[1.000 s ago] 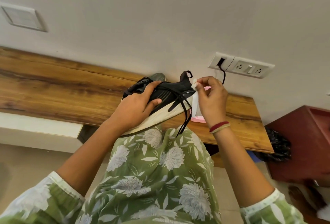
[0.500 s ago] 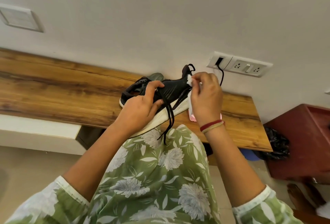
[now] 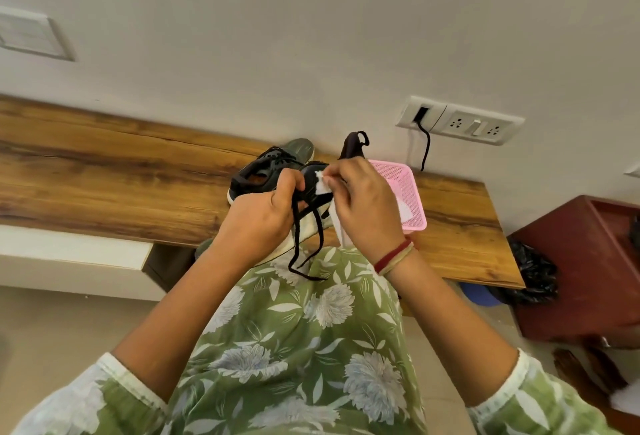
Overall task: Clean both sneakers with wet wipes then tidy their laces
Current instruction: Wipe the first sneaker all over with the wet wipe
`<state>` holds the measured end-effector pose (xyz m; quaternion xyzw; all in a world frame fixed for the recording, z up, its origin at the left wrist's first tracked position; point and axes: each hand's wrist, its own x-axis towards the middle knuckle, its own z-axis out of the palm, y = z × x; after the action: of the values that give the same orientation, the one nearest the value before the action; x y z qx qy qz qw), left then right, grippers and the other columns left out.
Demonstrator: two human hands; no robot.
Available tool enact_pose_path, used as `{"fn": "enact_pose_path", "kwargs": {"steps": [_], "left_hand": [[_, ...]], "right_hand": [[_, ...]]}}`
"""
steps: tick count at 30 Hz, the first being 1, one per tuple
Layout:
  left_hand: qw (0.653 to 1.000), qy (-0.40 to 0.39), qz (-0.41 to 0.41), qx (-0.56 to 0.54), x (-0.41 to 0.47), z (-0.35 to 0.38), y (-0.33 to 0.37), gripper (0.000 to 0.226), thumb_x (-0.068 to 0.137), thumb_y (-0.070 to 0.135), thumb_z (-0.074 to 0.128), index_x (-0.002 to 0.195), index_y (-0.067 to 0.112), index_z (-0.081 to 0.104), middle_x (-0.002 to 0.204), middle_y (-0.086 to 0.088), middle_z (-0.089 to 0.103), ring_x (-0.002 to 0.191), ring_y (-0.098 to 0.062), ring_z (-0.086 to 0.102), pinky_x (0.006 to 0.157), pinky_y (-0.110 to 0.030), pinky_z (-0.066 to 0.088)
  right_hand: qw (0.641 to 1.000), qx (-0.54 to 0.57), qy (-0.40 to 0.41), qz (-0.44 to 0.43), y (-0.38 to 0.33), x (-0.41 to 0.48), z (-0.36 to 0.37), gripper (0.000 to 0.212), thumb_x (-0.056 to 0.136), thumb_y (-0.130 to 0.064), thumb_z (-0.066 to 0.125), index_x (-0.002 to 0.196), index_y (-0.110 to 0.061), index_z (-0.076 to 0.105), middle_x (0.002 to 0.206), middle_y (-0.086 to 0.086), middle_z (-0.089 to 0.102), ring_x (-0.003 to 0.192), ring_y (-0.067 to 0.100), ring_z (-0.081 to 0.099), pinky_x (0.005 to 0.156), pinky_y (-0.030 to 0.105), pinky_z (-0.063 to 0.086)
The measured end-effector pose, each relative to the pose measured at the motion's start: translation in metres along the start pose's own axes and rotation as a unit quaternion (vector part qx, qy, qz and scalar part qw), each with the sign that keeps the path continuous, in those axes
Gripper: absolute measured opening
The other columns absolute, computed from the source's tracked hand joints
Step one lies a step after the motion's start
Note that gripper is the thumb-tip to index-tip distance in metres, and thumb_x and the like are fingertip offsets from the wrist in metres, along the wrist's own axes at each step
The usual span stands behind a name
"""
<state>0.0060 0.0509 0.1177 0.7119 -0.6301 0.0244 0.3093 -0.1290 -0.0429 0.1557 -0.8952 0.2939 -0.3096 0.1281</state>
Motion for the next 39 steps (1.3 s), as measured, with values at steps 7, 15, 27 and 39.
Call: {"fn": "enact_pose_path", "kwargs": {"steps": [7, 15, 27, 39], "left_hand": [[0.995, 0.052, 0.025, 0.086, -0.006, 0.01, -0.002, 0.034, 0.08, 0.0, 0.064, 0.103, 0.01, 0.041, 0.048, 0.002, 0.051, 0.033, -0.018, 0.031, 0.037, -0.015, 0.014], [0.979, 0.119, 0.076, 0.147, -0.009, 0.016, -0.008, 0.015, 0.092, 0.001, 0.037, 0.1, 0.013, 0.042, 0.069, -0.006, 0.069, 0.106, -0.033, 0.065, 0.111, -0.058, 0.017], [0.99, 0.083, 0.073, 0.091, -0.007, 0.01, -0.007, 0.015, 0.083, 0.012, 0.039, 0.097, 0.013, 0.041, 0.063, -0.004, 0.063, 0.045, -0.024, 0.055, 0.042, -0.021, 0.024], [0.988, 0.074, 0.082, 0.104, -0.007, 0.014, -0.009, 0.016, 0.087, 0.008, 0.033, 0.099, 0.015, 0.04, 0.068, -0.001, 0.068, 0.064, -0.021, 0.067, 0.088, -0.035, 0.049]], "right_hand": [[0.998, 0.022, 0.026, 0.048, 0.002, 0.003, 0.001, 0.009, 0.092, -0.014, 0.054, 0.095, -0.01, 0.062, 0.093, 0.004, 0.059, 0.079, 0.014, 0.054, 0.066, 0.027, 0.045], [0.997, 0.03, 0.037, 0.067, 0.0, 0.008, 0.003, 0.01, 0.092, -0.016, 0.054, 0.096, -0.012, 0.062, 0.095, 0.005, 0.06, 0.081, 0.018, 0.057, 0.067, 0.033, 0.047], [0.999, -0.019, 0.0, 0.03, -0.013, 0.008, 0.005, 0.011, 0.093, -0.018, 0.053, 0.096, -0.013, 0.061, 0.097, 0.004, 0.059, 0.078, 0.017, 0.057, 0.059, 0.028, 0.04], [0.999, 0.007, -0.009, 0.044, -0.007, 0.018, 0.006, 0.011, 0.092, -0.016, 0.054, 0.098, -0.012, 0.063, 0.099, 0.005, 0.06, 0.083, 0.02, 0.058, 0.067, 0.032, 0.046]]}}
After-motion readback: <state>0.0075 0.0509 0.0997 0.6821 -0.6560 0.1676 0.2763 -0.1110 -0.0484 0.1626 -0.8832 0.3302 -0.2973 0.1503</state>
